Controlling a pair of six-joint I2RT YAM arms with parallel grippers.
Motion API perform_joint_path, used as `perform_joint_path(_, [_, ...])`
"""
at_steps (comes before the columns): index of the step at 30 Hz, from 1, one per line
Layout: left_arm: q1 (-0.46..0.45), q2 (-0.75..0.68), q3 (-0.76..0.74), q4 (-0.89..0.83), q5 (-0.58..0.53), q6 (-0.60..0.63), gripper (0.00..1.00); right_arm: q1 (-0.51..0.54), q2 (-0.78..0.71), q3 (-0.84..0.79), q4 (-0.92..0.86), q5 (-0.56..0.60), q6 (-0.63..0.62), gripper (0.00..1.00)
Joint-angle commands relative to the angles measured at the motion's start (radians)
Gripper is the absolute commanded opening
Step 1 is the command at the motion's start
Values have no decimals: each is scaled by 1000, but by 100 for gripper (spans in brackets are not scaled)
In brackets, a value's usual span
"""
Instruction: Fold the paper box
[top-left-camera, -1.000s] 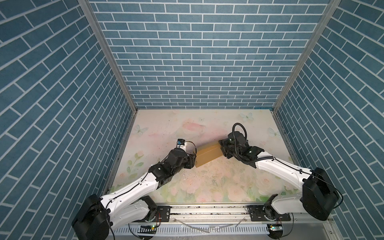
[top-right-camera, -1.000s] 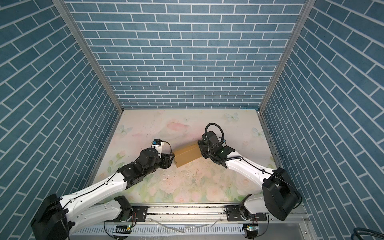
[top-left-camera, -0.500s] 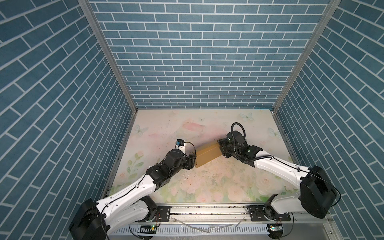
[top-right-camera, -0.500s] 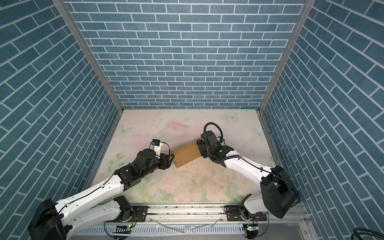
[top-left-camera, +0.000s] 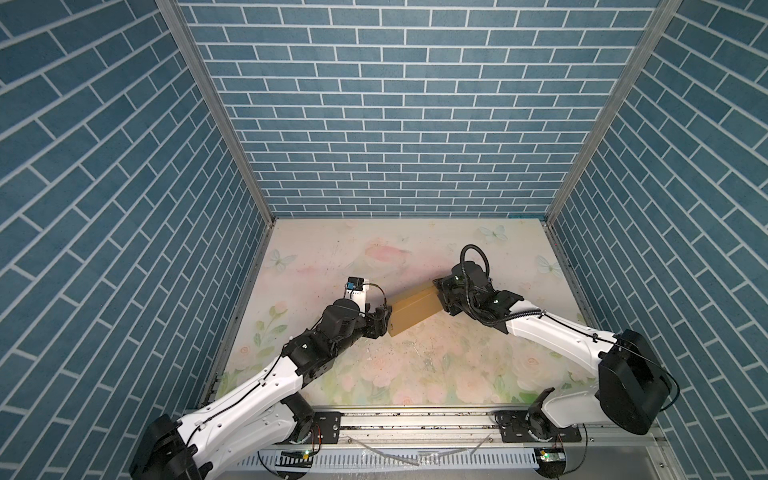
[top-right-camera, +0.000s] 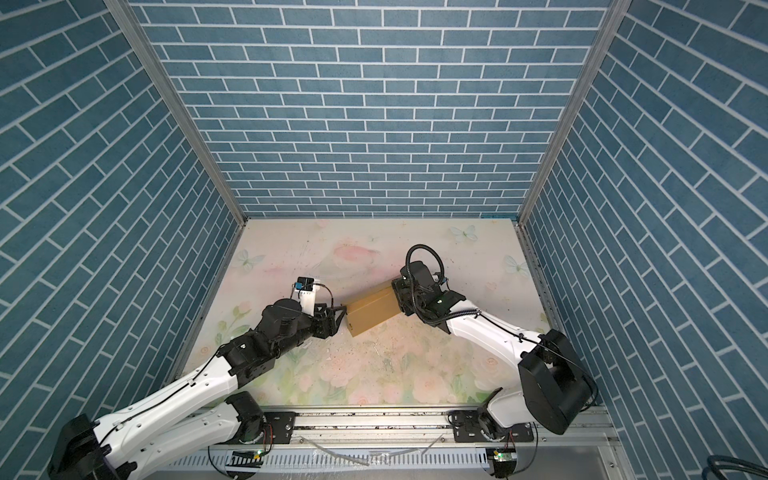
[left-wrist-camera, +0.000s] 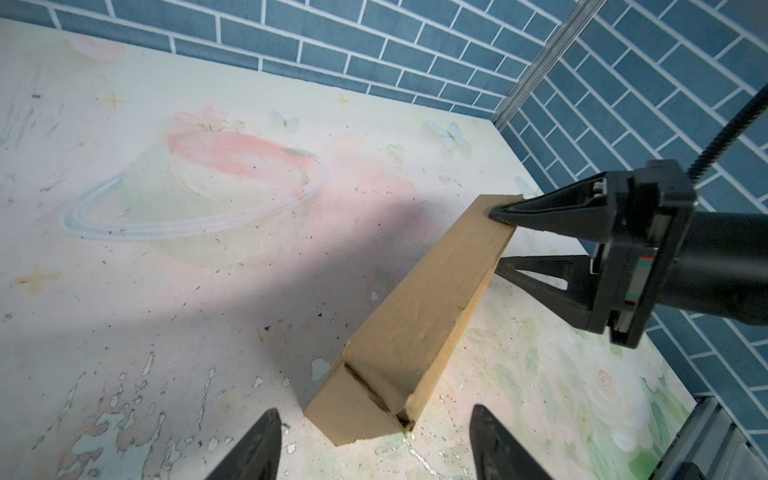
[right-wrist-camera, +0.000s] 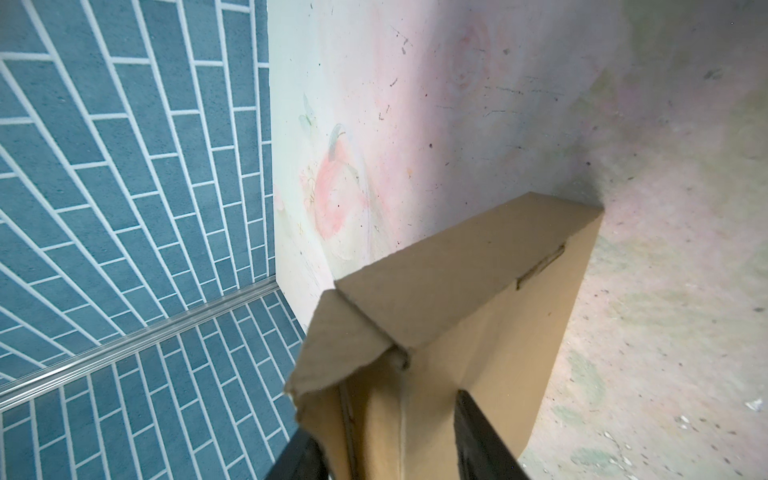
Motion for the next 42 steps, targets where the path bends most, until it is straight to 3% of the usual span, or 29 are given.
perform_joint_path(1, [27, -18, 11, -29, 13, -28, 74, 10, 19, 29, -34, -1, 11, 47])
perform_joint_path(12, [133, 109, 7, 100, 129, -119, 75, 10, 17, 30, -35, 1, -1, 46])
perform_joint_path(23, [140, 179, -4, 162, 158, -123, 75, 11, 20, 30, -32, 2, -3, 45])
perform_joint_path(42, [140, 152, -95, 190, 146, -155, 75, 13, 47, 36, -19, 0, -1, 45])
